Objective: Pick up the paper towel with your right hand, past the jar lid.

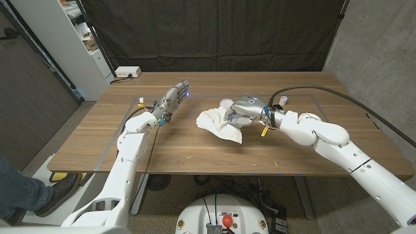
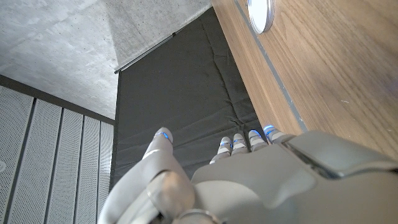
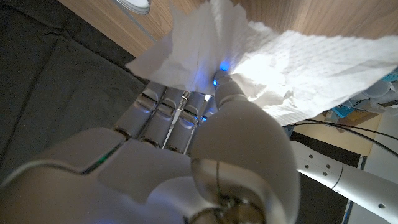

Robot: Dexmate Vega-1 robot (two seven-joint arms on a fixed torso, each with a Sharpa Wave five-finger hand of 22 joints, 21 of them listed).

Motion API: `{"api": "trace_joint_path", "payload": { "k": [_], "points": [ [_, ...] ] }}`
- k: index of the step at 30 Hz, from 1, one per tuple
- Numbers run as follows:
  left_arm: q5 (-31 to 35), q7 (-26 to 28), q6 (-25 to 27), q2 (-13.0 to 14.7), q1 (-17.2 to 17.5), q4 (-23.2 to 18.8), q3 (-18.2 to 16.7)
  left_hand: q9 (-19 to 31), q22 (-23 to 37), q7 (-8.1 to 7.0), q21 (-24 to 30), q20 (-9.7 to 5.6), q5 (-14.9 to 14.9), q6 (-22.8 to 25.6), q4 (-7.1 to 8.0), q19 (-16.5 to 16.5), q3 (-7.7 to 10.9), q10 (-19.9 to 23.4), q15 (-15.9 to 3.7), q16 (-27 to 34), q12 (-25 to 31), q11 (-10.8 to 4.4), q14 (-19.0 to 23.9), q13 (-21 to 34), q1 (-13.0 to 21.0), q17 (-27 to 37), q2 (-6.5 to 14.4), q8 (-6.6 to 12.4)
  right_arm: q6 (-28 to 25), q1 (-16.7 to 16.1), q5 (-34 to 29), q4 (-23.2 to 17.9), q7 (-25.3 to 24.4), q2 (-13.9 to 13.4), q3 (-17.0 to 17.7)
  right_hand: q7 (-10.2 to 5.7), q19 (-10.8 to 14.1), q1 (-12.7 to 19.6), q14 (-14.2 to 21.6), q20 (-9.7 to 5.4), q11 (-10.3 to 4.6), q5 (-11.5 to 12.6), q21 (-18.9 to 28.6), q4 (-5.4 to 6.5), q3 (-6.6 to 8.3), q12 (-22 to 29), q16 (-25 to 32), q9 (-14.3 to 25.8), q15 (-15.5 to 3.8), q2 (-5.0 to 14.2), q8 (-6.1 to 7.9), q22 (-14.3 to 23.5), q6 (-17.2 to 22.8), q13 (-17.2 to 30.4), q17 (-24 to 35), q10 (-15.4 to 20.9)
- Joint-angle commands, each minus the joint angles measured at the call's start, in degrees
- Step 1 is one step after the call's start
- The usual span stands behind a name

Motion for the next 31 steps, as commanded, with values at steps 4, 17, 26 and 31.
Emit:
{"api": "trace_joint_path", "payload": {
  "k": [4,17,26,31],
  "points": [
    [-0.5,0.4,0.7,0.6,0.7,-1.6,-0.3,0.2,0.2,0.04,0.3,0.27,0.0,0.3,-0.42,-9.4,0.23,-1.9,0.27,0.1,0.3,-0.19,-4.0,0.2,-0.2,0.3,0.4,0.18,0.4,-0.1,0.1,-4.0,2.0,0.0,2.5,0.29,-0.1,-0.4,0.7,-2.5,0.15,-0.3,0.7,0.45,-0.03,0.2,-0.4,0.3,-6.99,-0.16,0.37,0.1,0.5,0.2,0.4,0.0],
    [-0.6,-0.1,0.3,0.8,-0.7,0.0,-0.1,0.2,0.2,0.04,0.3,0.26,0.0,0.3,-0.47,-9.5,0.22,-1.9,0.19,0.0,0.2,-0.22,-4.1,0.2,-0.2,0.3,0.4,0.17,-0.3,0.8,1.5,-4.4,3.8,1.2,3.6,0.44,-0.1,-0.6,1.2,-2.53,0.23,-0.4,1.2,0.57,-0.2,0.3,-0.4,0.3,-7.0,-0.11,0.47,0.1,0.7,0.1,0.8,0.4],
    [-0.8,-0.6,-0.7,0.6,-1.9,2.5,-0.2,0.2,0.2,0.01,0.4,0.25,0.0,0.2,-0.51,-9.5,0.21,-1.9,0.21,0.0,0.3,-0.27,-4.2,0.2,-0.2,0.3,0.5,0.15,-1.4,1.2,1.5,-4.6,4.5,1.9,3.7,0.46,0.0,-0.6,1.5,-2.58,0.28,-0.5,1.5,0.49,-0.24,0.3,-0.4,0.3,-7.07,-0.14,0.54,0.1,0.8,0.1,1.1,0.6],
    [-0.7,-0.9,-1.0,0.6,-2.3,3.3,-0.2,0.2,0.2,0.01,0.3,0.23,0.0,0.2,-0.52,-9.5,0.21,-1.9,0.21,0.0,0.3,-0.23,-4.2,0.2,-0.2,0.3,0.5,0.15,-1.5,1.6,1.6,-4.4,4.7,2.2,3.5,0.55,0.0,-0.5,1.5,-2.56,0.21,-0.5,1.6,0.45,-0.23,0.3,-0.5,0.3,-7.08,-0.12,0.57,0.1,0.9,0.2,1.2,0.6]
  ]
}}
